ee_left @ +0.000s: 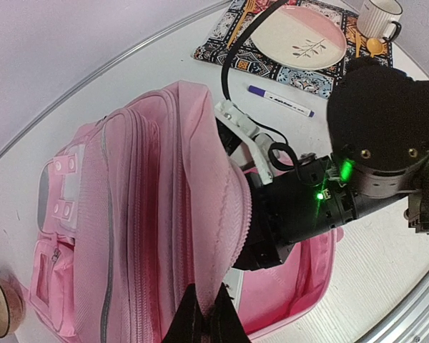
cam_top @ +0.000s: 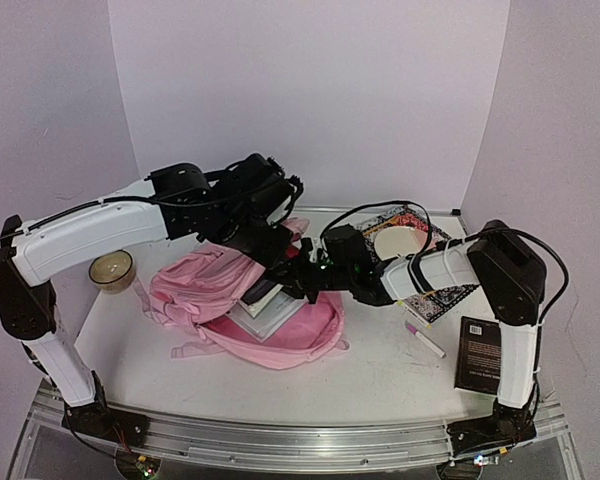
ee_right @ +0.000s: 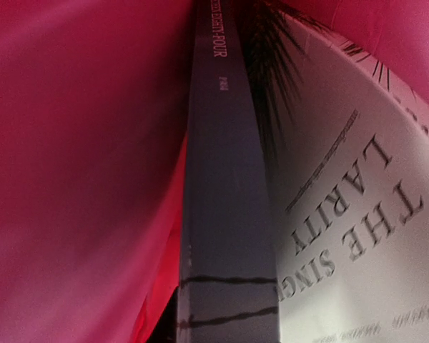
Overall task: Pack the student bag
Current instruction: Place the book in the largest pocket of the bag, then place the largest pocket of the bag in the student bag.
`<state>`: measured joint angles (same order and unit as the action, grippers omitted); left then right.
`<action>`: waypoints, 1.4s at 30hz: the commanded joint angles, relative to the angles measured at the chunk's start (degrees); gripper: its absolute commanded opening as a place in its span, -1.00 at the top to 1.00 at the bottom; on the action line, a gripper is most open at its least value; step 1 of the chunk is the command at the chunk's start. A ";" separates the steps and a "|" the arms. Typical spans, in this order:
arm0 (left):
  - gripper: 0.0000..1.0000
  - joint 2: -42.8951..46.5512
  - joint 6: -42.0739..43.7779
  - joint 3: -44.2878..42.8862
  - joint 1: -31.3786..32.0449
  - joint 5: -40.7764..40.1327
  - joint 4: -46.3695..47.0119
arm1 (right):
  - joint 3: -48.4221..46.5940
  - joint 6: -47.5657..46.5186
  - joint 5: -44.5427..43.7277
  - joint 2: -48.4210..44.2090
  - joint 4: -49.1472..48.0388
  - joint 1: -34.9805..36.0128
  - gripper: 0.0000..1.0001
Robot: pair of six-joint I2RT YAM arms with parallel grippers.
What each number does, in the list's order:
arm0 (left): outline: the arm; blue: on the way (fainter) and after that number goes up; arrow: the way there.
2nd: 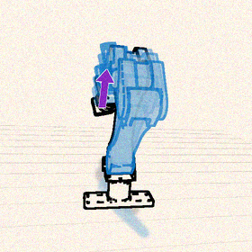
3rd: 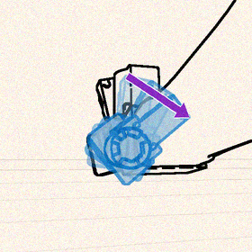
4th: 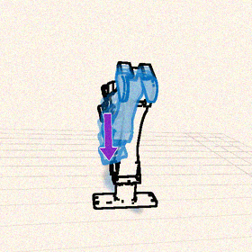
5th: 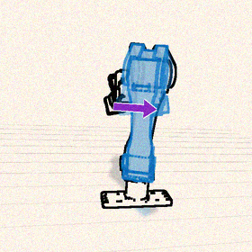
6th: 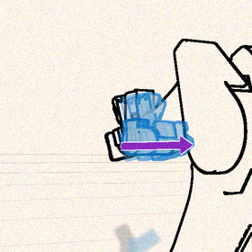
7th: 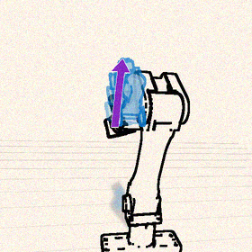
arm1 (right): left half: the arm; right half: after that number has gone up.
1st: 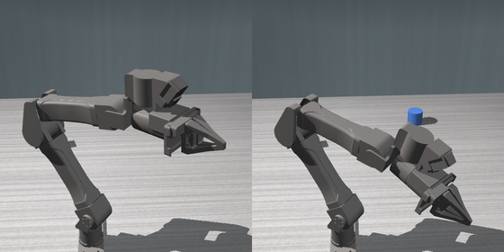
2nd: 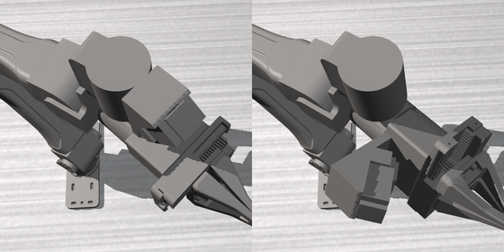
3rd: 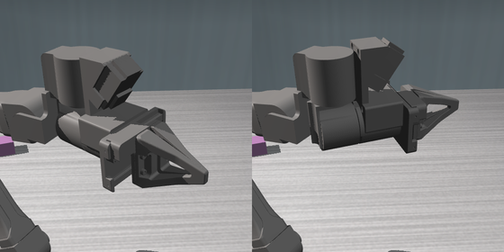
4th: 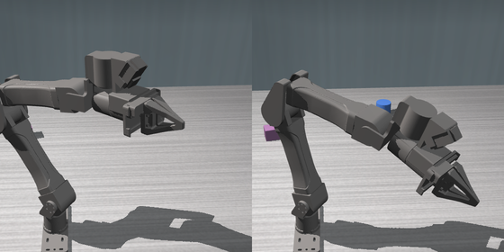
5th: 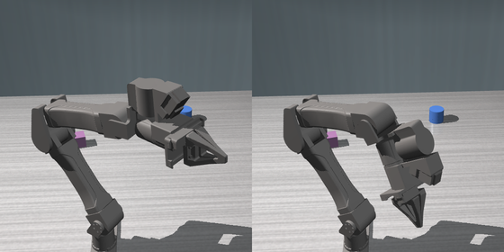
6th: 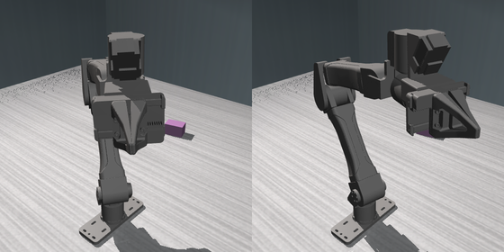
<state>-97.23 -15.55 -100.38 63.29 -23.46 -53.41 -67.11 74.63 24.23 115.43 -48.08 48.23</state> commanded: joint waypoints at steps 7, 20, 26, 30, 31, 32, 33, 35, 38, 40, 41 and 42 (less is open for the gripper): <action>1.00 7.03 -0.21 4.50 0.52 -3.98 8.02 | -9.06 -10.90 -4.94 -2.08 15.32 1.26 0.23; 1.00 10.36 -0.10 11.33 -0.80 -4.82 12.09 | -6.20 -15.80 -8.07 -9.19 27.18 3.33 -0.50; 1.00 11.57 0.26 15.02 -3.35 -4.06 13.90 | -2.93 -18.96 -9.45 -12.85 32.83 4.38 -0.77; 1.00 12.63 0.61 18.62 -4.38 -3.25 15.86 | 0.19 -22.85 -12.23 -17.20 37.98 4.36 -0.85; 1.00 12.82 0.73 19.69 -4.52 -2.93 16.37 | 0.34 -24.11 -12.72 -18.02 40.38 4.36 -0.88; 1.00 13.06 0.82 20.62 -4.63 -2.68 17.04 | 0.39 -25.35 -13.26 -18.82 42.60 4.34 -0.90; 1.00 13.32 0.89 21.42 -4.72 -2.40 17.67 | 0.39 -26.58 -13.95 -19.66 44.88 4.29 -0.92; 1.00 13.85 1.06 23.21 -4.83 -1.96 18.89 | 0.42 -28.89 -16.00 -21.24 49.20 4.10 -0.95; 1.00 14.67 0.97 26.22 -4.92 -1.88 20.77 | 1.28 -31.60 -19.77 -23.89 56.14 2.52 -0.97; 0.96 15.12 0.53 28.10 -4.99 -1.72 21.71 | 3.12 -32.54 -21.74 -26.07 59.00 0.29 -0.97; 0.91 15.31 0.11 29.00 -4.98 -1.59 22.10 | 4.28 -32.82 -22.46 -27.37 60.49 -1.18 -0.97; 0.84 15.51 -0.36 30.01 -5.01 -1.28 22.50 | 5.52 -32.95 -23.40 -28.86 61.71 -2.83 -0.96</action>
<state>-84.91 -14.93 -73.06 59.16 -23.67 -35.65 -65.24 45.62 7.09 92.27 2.31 50.52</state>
